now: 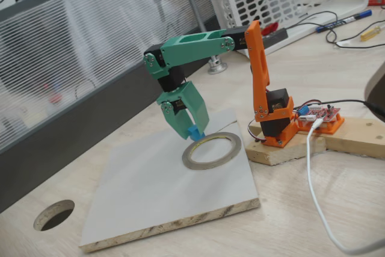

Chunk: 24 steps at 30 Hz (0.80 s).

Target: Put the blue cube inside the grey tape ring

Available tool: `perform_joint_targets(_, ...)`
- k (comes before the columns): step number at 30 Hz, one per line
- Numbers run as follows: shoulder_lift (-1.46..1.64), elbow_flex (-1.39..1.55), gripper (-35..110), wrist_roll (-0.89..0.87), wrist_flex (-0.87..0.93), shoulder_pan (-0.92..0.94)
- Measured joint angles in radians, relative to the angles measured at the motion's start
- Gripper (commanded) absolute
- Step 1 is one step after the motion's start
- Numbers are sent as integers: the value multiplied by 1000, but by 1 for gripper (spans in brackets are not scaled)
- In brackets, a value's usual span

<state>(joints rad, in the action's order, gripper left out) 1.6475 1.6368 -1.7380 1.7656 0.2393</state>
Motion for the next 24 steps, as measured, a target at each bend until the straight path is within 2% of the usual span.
perform_joint_targets(6,11,81,12,0,-6,-2)
perform_joint_targets(17,23,230,12,0,-172,0)
perform_joint_targets(24,72,230,12,5,-184,173)
